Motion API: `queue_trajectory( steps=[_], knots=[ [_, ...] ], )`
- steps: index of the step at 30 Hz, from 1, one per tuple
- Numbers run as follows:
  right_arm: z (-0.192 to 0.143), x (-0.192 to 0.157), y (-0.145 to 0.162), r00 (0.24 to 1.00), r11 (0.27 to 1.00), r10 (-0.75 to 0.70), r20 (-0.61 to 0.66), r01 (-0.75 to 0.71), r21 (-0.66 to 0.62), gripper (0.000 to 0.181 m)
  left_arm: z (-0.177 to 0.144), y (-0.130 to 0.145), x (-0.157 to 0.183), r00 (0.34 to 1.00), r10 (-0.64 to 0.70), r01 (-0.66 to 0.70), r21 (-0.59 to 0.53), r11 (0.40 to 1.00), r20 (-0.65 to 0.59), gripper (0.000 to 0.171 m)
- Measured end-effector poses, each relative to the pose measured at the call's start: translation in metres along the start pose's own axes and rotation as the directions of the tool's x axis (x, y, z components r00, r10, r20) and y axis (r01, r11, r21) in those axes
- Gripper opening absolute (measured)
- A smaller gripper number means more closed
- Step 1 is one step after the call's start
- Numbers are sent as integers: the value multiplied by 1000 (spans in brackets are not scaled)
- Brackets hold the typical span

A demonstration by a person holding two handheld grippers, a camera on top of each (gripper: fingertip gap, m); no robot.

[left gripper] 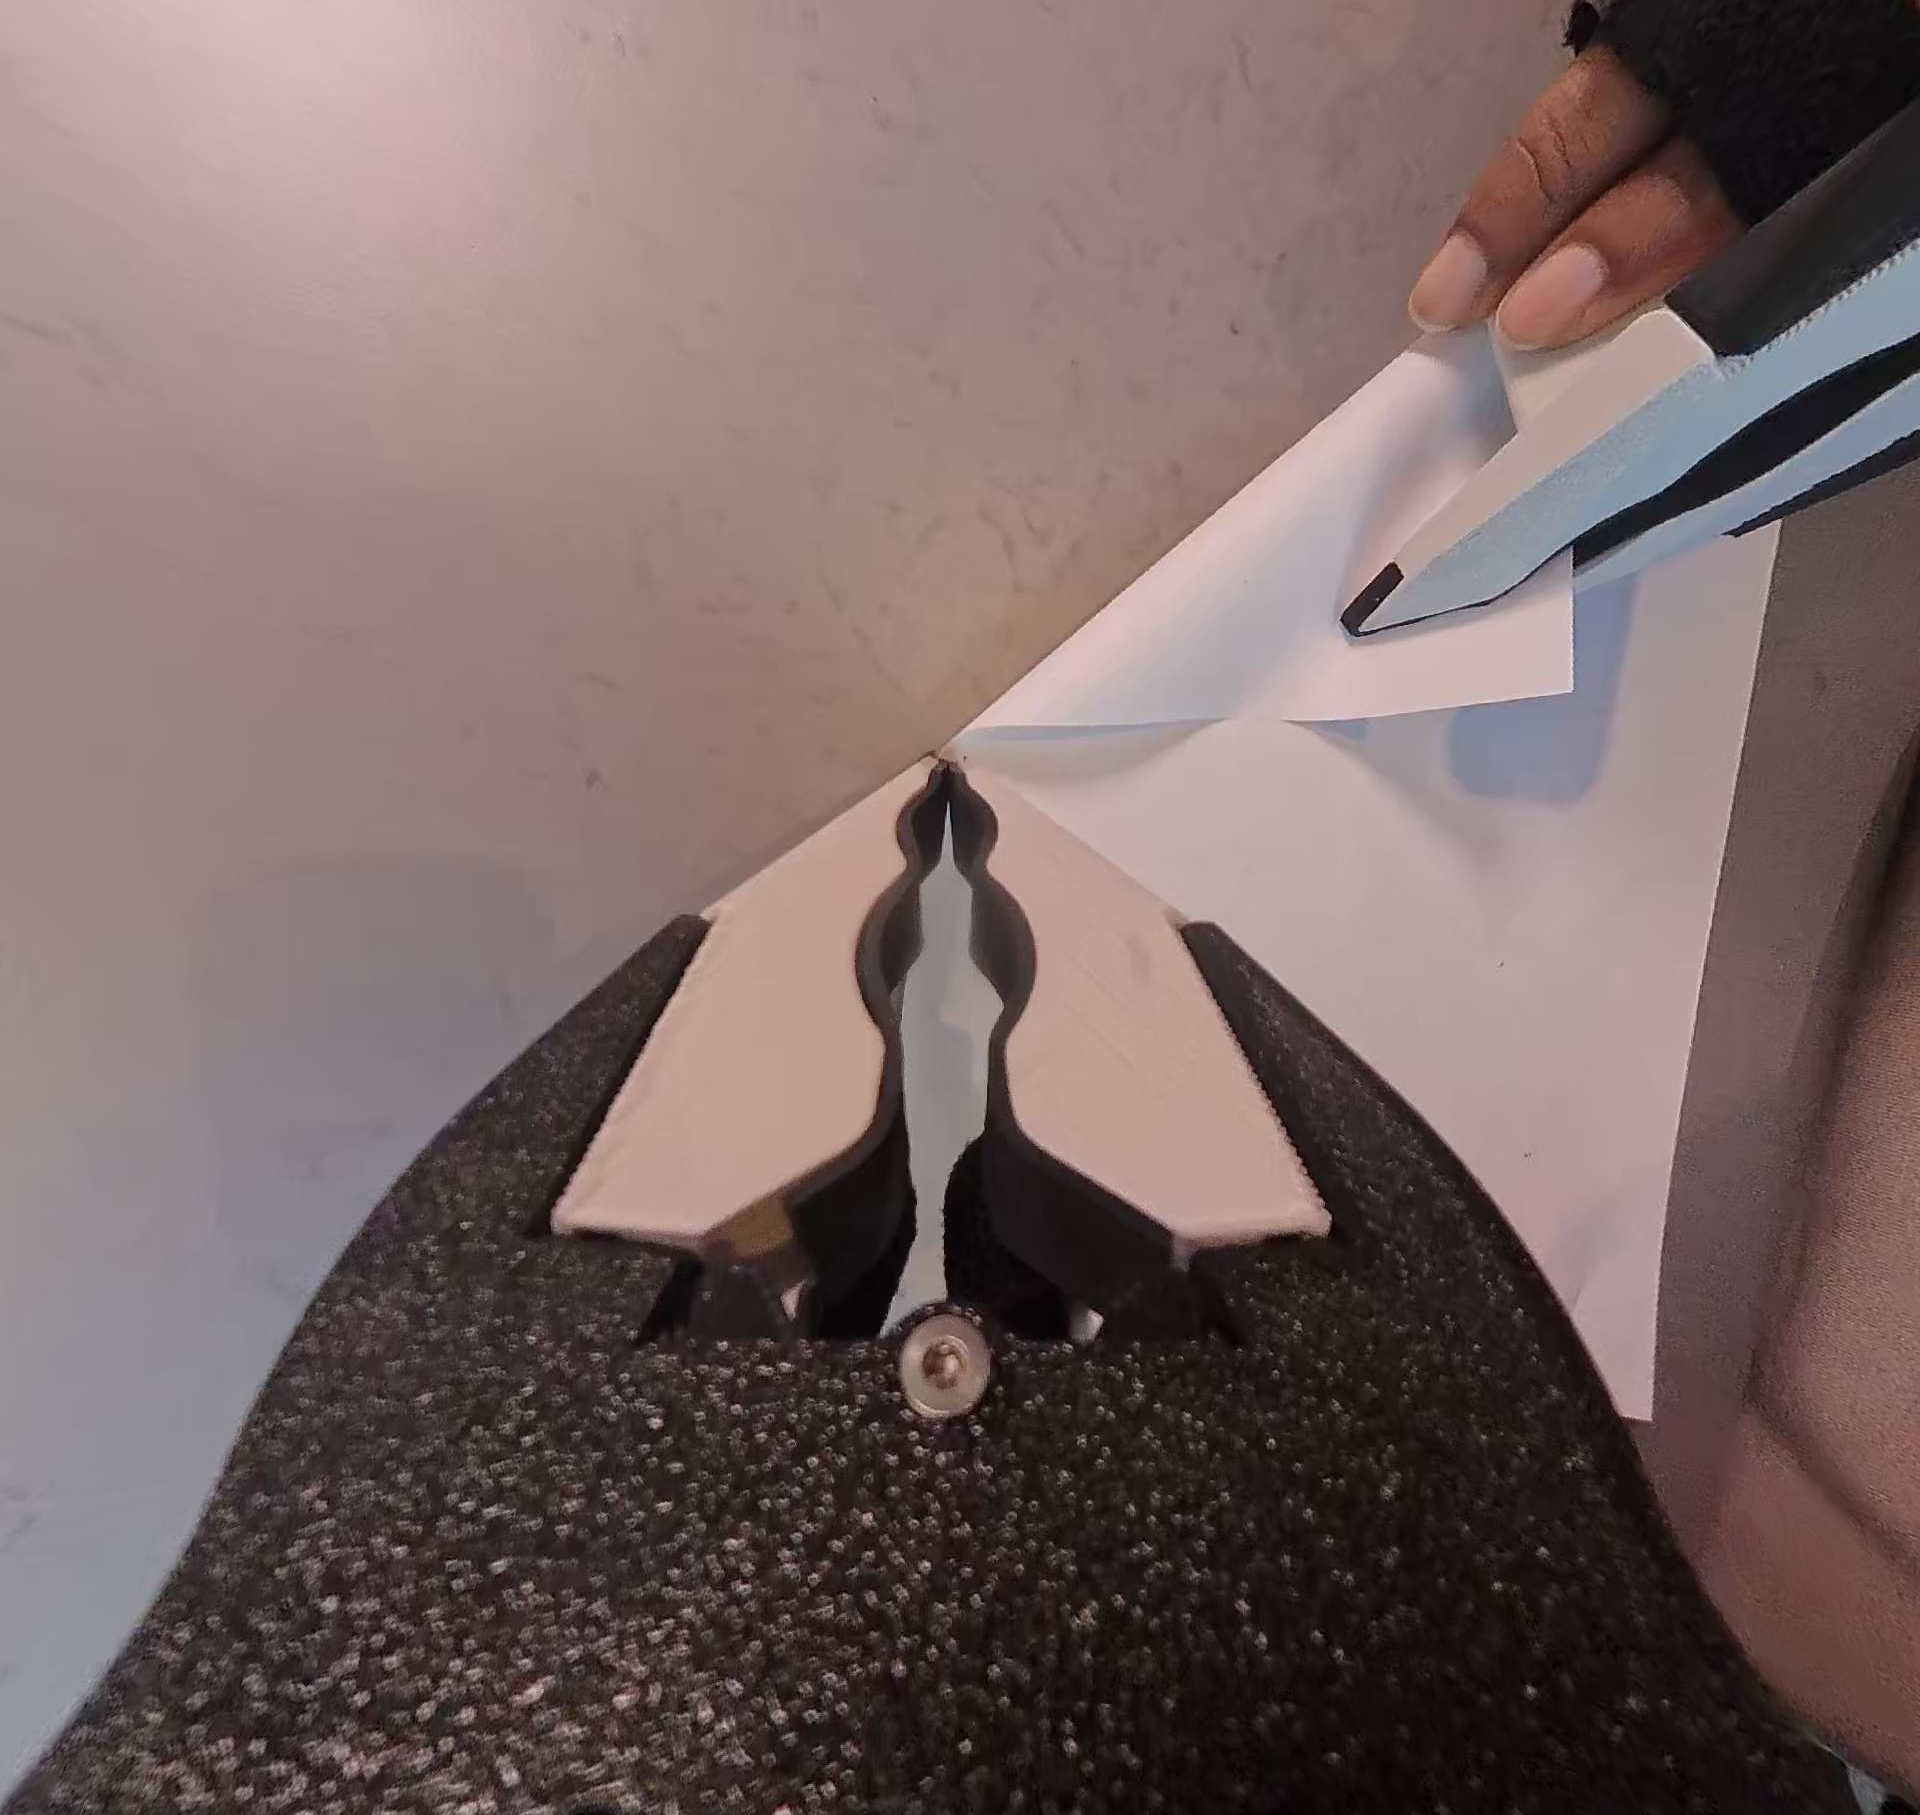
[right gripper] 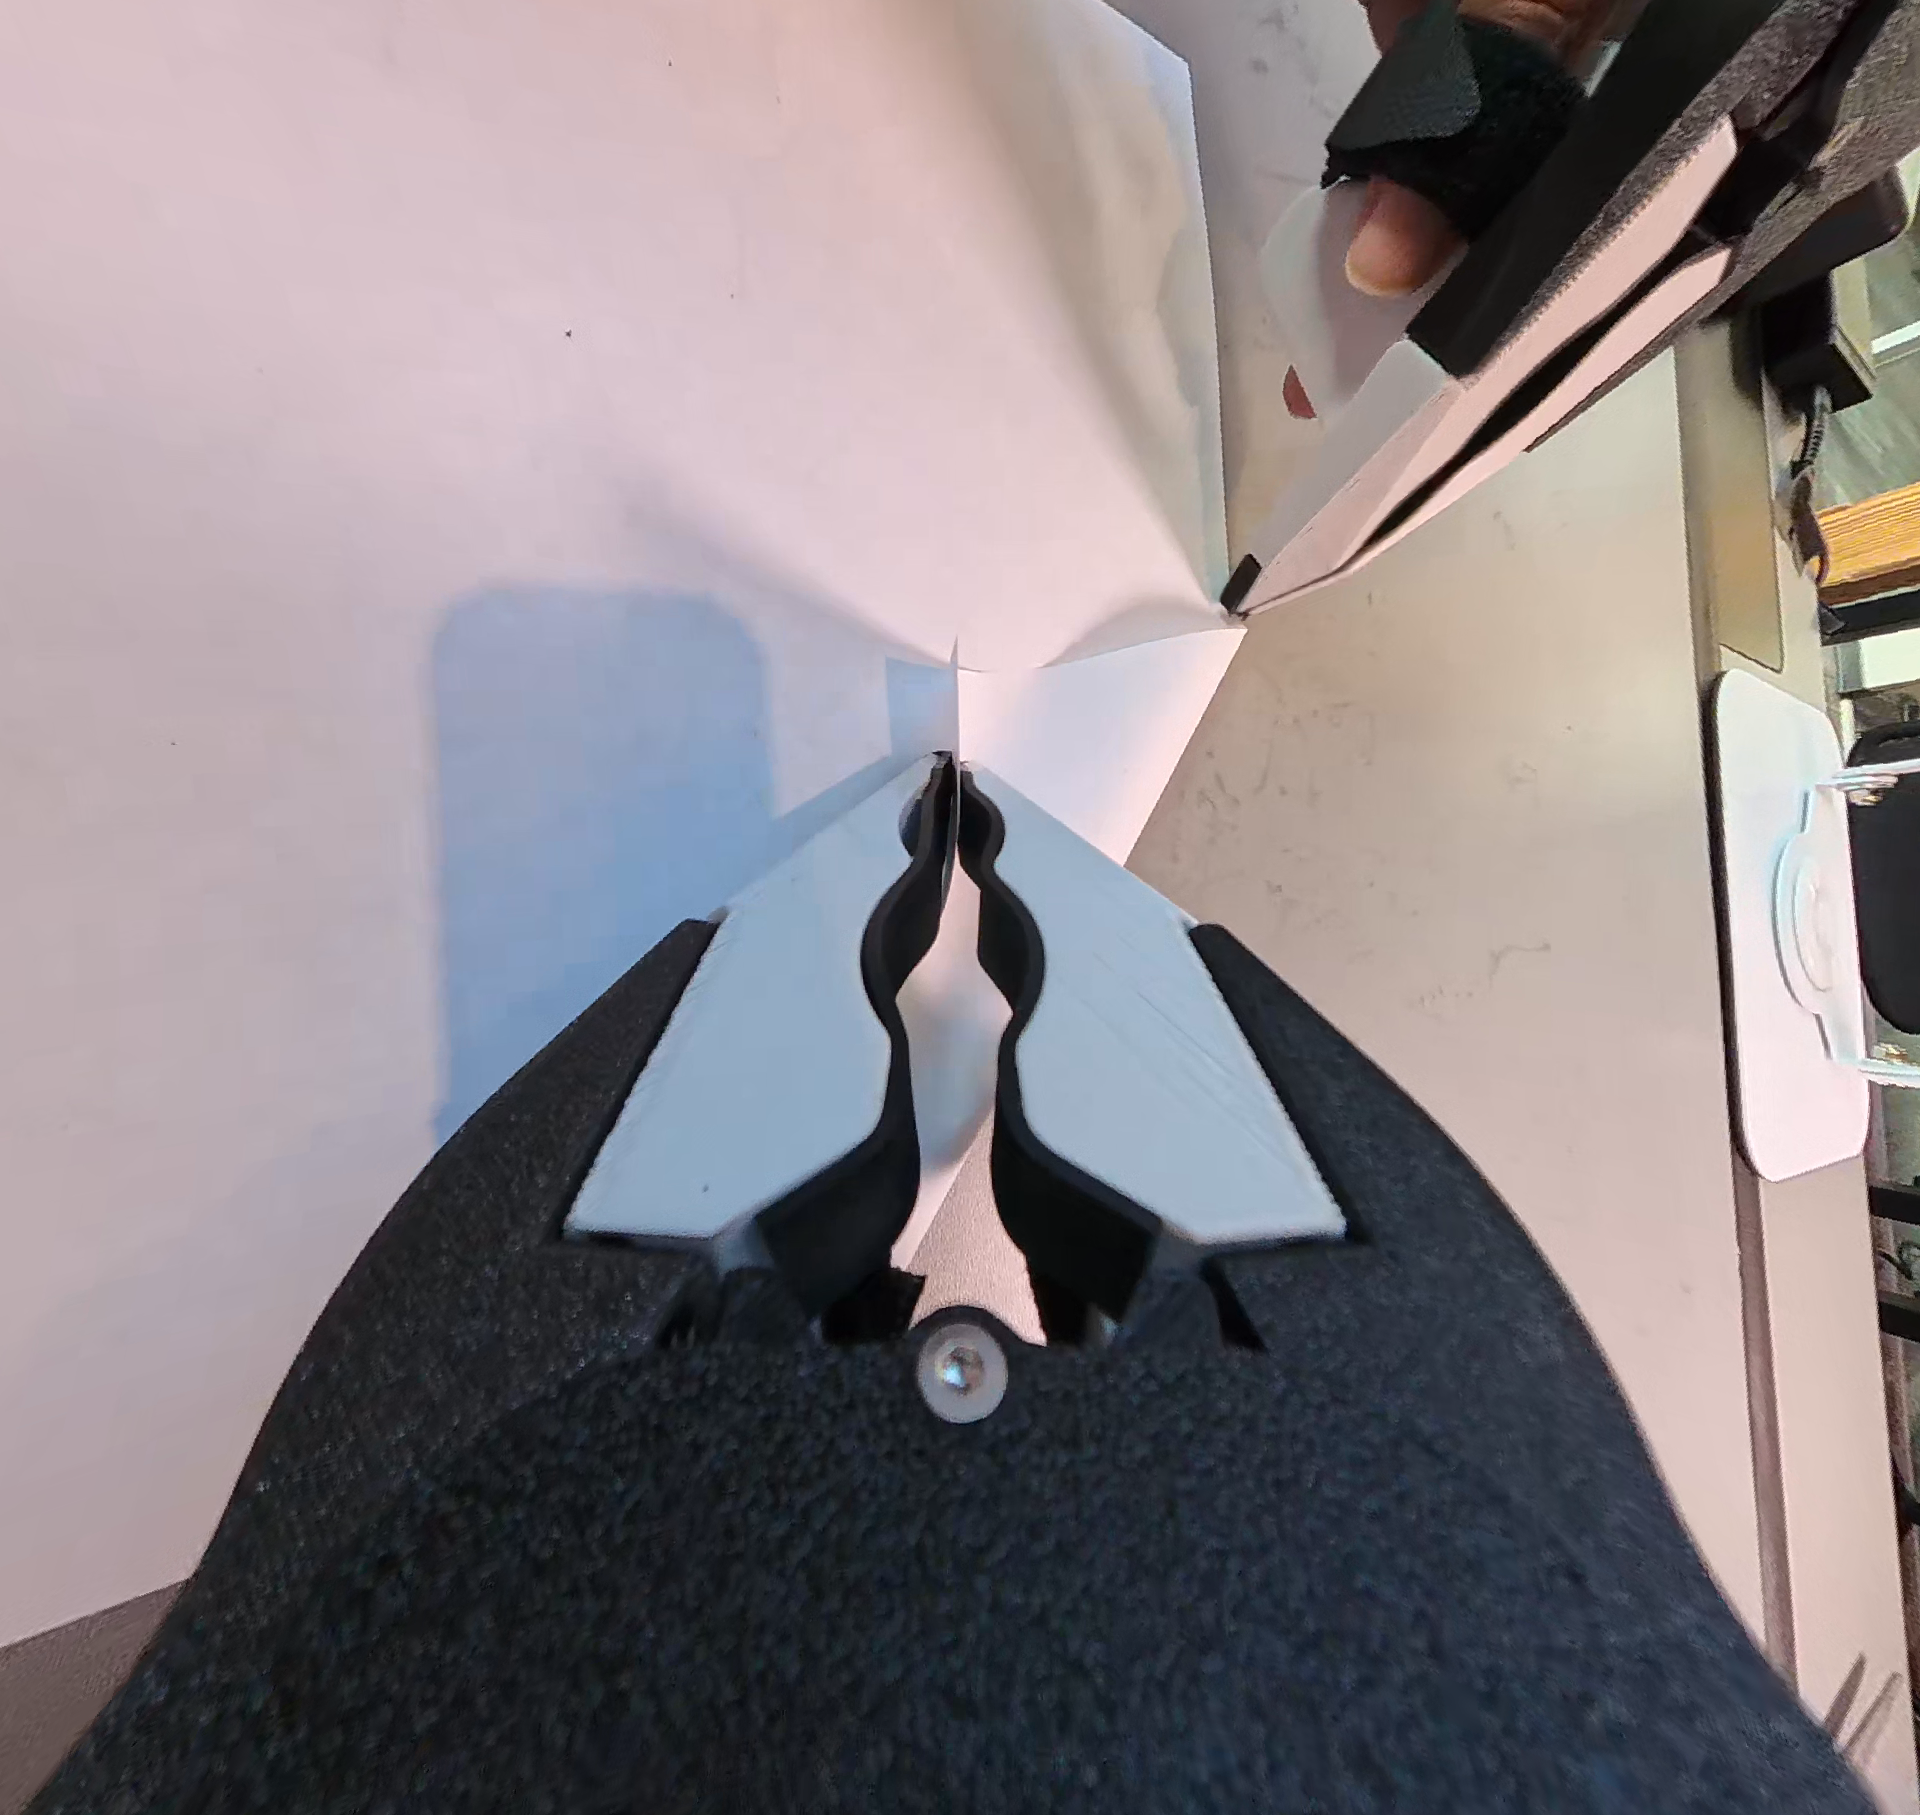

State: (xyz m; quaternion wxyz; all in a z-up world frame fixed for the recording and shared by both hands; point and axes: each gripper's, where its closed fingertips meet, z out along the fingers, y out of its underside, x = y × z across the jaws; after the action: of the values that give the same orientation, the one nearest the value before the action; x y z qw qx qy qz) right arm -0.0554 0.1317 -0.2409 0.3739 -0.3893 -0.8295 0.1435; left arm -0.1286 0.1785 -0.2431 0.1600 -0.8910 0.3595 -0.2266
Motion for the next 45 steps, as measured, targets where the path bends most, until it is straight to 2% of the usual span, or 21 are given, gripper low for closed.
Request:
queue_trajectory(
  steps=[7,17,26,45],
  knots=[
    [0,0,0,1000,1000,-2,1,2,0,0,0,-1,-1,991,-125,125,7,992,-48,0],
    [0,0,0,1000,1000,-16,0,16,-25,0,1,0,-1,994,-35,42,-61,997,105,0],
    [0,0,0,1000,999,-17,-21,16,-34,0,2,1,-2,966,60,-39,-86,996,250,0],
    [0,2,0,998,998,-5,-55,1,-61,0,2,1,-3,958,103,-87,-69,994,267,0]
  ],
)
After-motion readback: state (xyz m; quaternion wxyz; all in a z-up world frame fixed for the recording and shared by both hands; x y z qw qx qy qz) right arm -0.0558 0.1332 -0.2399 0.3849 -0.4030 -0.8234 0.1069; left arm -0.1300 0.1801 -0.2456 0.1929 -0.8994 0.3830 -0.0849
